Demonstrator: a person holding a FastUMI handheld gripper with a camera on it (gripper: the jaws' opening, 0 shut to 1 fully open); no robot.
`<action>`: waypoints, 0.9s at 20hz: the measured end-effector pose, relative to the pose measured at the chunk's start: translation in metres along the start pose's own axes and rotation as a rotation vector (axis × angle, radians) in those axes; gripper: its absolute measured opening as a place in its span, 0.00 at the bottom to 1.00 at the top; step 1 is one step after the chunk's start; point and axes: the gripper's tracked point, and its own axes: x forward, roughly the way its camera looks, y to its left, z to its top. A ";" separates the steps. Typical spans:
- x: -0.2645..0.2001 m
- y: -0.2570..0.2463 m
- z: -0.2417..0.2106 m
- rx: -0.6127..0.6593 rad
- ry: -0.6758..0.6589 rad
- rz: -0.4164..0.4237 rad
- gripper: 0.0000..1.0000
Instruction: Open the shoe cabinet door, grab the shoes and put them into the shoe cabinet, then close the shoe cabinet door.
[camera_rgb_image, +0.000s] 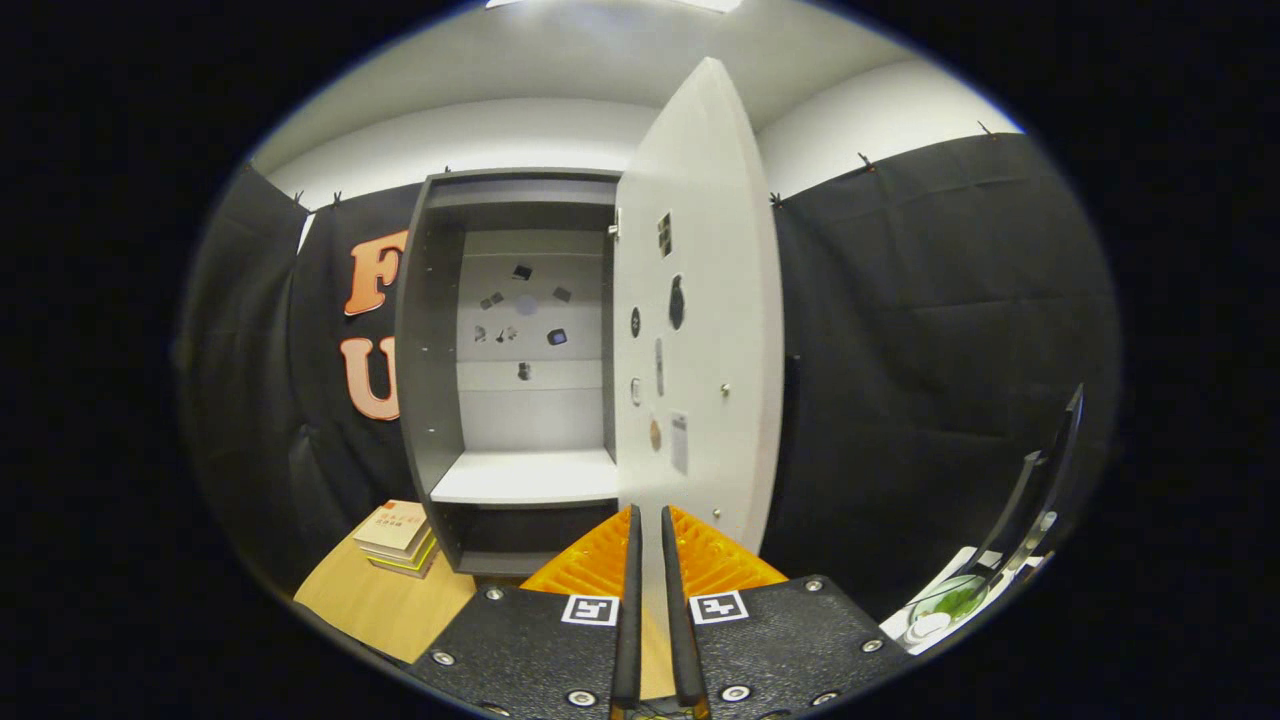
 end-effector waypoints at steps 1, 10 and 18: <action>0.000 0.011 -0.007 0.000 0.012 0.014 0.12; -0.001 0.072 -0.075 0.048 0.151 0.145 0.17; 0.022 0.105 -0.163 0.081 0.313 0.205 0.28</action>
